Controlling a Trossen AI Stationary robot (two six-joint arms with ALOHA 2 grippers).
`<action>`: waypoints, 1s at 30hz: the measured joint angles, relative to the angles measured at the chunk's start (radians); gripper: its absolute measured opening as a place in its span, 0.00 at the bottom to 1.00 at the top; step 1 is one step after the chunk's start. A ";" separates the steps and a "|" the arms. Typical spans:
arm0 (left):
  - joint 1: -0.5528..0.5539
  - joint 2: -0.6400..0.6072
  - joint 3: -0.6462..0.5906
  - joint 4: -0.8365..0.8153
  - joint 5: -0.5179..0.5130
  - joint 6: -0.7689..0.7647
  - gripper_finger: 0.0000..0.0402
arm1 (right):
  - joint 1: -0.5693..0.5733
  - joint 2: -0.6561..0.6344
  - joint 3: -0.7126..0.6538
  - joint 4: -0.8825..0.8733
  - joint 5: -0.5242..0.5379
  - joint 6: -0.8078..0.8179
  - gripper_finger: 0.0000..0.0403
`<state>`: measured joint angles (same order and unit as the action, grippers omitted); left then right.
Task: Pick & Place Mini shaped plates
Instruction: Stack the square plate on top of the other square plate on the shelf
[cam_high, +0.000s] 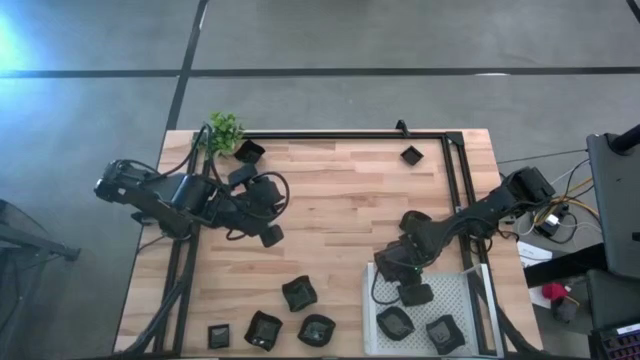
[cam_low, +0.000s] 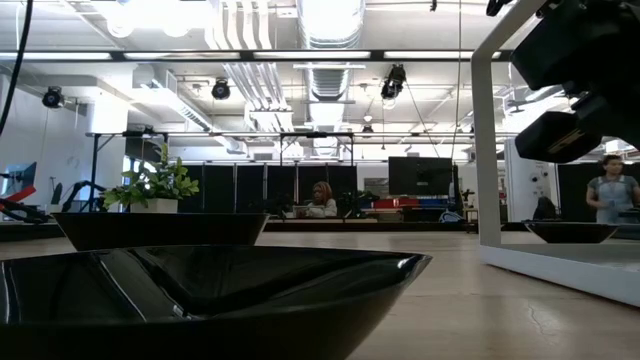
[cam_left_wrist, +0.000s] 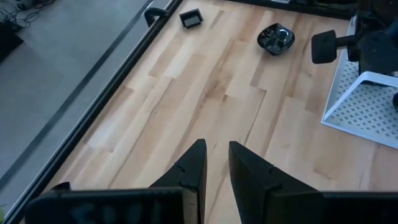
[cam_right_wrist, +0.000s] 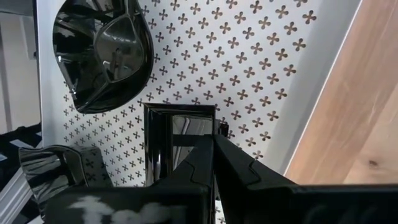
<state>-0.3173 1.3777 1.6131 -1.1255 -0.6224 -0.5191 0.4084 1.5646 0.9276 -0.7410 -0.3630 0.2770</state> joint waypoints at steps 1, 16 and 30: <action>0.000 0.000 0.000 0.000 0.000 0.000 0.15 | 0.000 0.000 0.000 0.000 0.000 0.006 0.02; 0.001 0.000 0.000 0.000 -0.001 0.023 0.15 | 0.000 0.000 0.001 -0.015 0.001 0.012 0.02; 0.001 0.000 0.000 0.003 -0.003 0.023 0.15 | 0.000 0.000 0.001 -0.017 -0.002 0.057 0.04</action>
<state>-0.3164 1.3777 1.6131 -1.1221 -0.6254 -0.4965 0.4084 1.5646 0.9283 -0.7578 -0.3649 0.3339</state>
